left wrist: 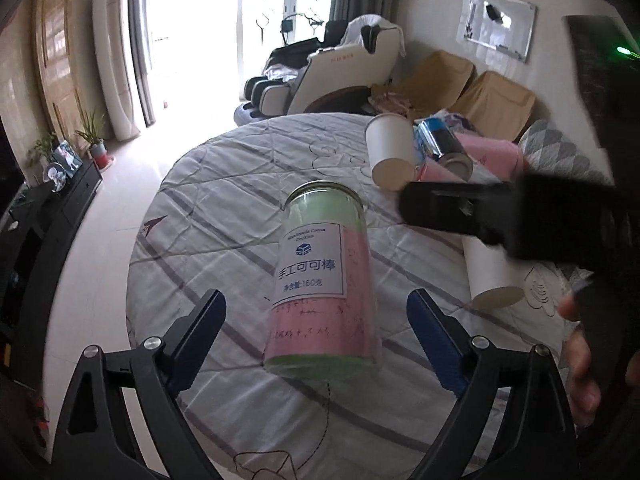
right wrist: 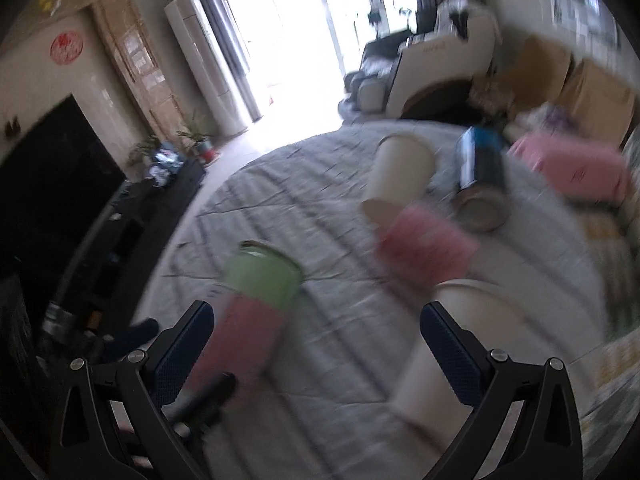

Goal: Flip cup upright
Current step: 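Grasp the pink canister with the right gripper and tilt it lid-up, then lower the canister upright onto the table and open the right gripper, then move the right gripper to the tipped-over white paper cup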

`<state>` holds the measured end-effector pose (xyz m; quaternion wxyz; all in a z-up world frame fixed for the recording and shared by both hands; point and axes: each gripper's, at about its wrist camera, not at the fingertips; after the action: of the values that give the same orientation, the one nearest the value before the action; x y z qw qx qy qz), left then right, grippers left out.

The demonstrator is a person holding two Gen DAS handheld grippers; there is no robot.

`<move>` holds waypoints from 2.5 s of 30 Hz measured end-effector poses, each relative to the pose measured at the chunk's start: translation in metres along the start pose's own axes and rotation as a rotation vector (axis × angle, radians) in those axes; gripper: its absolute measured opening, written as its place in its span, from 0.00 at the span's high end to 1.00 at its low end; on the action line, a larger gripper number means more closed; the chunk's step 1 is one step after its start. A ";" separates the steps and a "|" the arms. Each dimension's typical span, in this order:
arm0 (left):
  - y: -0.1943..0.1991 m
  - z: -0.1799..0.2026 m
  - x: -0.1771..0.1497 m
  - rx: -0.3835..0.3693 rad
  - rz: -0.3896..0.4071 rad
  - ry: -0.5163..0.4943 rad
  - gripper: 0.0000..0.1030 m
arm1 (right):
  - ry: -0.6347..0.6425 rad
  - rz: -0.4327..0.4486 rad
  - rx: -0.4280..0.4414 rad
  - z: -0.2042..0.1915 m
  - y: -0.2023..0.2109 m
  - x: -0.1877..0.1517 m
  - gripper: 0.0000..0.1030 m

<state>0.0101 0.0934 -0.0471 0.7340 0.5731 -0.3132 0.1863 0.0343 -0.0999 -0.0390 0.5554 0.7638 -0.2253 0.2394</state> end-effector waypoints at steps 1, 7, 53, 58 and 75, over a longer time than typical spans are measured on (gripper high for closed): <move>0.000 -0.003 -0.001 0.000 -0.003 0.006 0.09 | -0.022 -0.017 0.019 0.000 -0.003 0.001 0.00; -0.008 -0.017 -0.005 -0.021 -0.029 0.032 0.09 | -0.181 -0.141 0.078 0.008 -0.039 0.013 0.00; -0.017 -0.030 -0.013 0.052 -0.005 0.094 0.06 | 0.365 0.244 -0.072 -0.065 0.000 -0.008 0.22; 0.008 -0.013 -0.012 0.075 0.044 0.077 0.06 | 0.345 0.288 -0.081 -0.061 0.028 -0.018 0.22; 0.076 0.055 -0.021 0.126 0.265 0.069 0.01 | 0.258 0.445 -0.267 -0.011 0.122 -0.060 0.21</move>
<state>-0.0673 0.0631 0.0022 0.6759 0.5648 -0.3484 0.3207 -0.0883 -0.1187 0.0177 0.6091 0.5788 -0.3444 0.4187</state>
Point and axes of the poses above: each gripper's, at about its wrist camera, not at the fingertips, and y roughly against the way its jaws point, z to its right, x to its top, and after that the axes turned 5 degrees about y, right-handed
